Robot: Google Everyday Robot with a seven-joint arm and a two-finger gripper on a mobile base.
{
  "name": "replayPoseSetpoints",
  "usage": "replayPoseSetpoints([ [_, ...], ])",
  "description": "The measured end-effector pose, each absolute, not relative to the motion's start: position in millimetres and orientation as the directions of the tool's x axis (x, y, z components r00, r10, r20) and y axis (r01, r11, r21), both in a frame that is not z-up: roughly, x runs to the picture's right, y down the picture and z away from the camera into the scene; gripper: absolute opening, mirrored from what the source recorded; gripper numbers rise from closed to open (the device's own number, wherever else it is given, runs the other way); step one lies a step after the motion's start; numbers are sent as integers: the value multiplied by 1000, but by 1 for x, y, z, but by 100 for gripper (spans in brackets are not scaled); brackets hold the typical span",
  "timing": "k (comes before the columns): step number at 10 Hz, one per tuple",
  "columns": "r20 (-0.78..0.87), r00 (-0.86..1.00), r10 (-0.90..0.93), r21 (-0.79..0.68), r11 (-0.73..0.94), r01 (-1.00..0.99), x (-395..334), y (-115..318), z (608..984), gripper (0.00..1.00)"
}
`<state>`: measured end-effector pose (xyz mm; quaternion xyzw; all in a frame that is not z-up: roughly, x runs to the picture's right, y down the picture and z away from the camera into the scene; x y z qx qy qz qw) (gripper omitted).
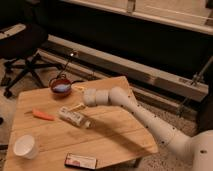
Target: Stand the bottle upright
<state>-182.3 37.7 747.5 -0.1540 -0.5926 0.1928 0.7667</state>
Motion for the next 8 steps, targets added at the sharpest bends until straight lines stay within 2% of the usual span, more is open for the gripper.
replayPoseSetpoints([
  [2,838,276,471,-460,881,-109,-182,41,755,80],
  [5,778,467,419,-428,899,-94,-185,41,773,80],
  [8,705,614,356,-388,918,-86,-191,30,765,80],
])
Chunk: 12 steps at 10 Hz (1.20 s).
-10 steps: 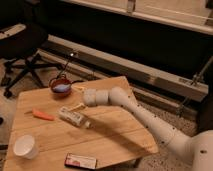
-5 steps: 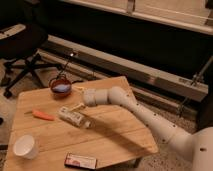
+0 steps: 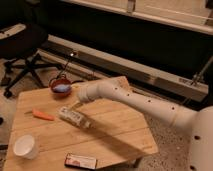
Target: Stand the bottle upright
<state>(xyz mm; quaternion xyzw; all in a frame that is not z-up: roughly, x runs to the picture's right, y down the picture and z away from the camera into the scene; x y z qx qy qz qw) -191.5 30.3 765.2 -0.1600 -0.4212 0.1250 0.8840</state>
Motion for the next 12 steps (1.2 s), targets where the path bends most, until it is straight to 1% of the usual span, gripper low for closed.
replayPoseSetpoints([
  [4,532,813,238,-309,948,-75,-183,13,755,80],
  [6,373,917,144,-253,966,-49,-175,2,750,80],
  [7,296,950,103,-244,969,-29,-172,5,748,80],
  [9,184,981,54,-273,962,-2,-169,25,746,80],
  [12,108,992,63,-346,938,-22,-164,59,745,80],
])
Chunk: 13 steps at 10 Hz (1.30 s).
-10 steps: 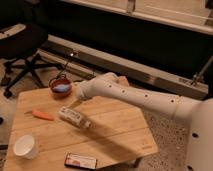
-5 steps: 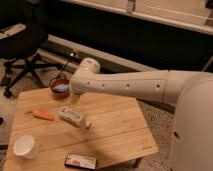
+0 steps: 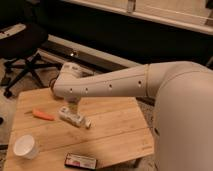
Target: Stand the bottle upright
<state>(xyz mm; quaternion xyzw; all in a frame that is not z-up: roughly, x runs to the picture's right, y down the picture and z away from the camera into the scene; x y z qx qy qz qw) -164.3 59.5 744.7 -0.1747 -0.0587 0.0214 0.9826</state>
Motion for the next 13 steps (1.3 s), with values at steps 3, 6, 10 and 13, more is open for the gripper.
replayPoseSetpoints([
  [3,103,985,140,-374,923,-92,-161,75,746,80],
  [6,77,980,184,-372,917,-143,-142,88,753,80],
  [10,43,974,224,-392,900,-190,-124,115,763,80],
  [13,35,961,276,-437,869,-234,-113,140,781,80],
])
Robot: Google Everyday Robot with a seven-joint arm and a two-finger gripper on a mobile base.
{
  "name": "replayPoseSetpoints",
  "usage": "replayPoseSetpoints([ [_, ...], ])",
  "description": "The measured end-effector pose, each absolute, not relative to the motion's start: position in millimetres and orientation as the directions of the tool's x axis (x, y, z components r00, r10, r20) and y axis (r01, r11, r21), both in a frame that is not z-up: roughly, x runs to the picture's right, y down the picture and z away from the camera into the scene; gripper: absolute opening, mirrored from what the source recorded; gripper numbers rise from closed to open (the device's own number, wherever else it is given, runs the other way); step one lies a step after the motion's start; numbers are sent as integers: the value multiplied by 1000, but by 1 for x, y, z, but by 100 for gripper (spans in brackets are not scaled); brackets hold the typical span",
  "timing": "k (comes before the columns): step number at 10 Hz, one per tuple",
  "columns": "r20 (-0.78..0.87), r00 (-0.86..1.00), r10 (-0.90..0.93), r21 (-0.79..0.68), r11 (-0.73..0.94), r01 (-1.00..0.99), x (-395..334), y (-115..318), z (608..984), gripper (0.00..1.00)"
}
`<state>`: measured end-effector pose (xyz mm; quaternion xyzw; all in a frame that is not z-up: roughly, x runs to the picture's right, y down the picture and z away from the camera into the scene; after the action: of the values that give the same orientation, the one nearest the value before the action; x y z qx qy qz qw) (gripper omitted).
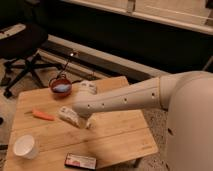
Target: Stand the bottle upright
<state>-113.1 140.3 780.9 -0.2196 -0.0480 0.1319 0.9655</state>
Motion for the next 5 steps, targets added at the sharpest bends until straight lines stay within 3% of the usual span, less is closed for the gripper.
replayPoseSetpoints([
  [5,30,958,285,-467,851,-238,-112,156,797,80],
])
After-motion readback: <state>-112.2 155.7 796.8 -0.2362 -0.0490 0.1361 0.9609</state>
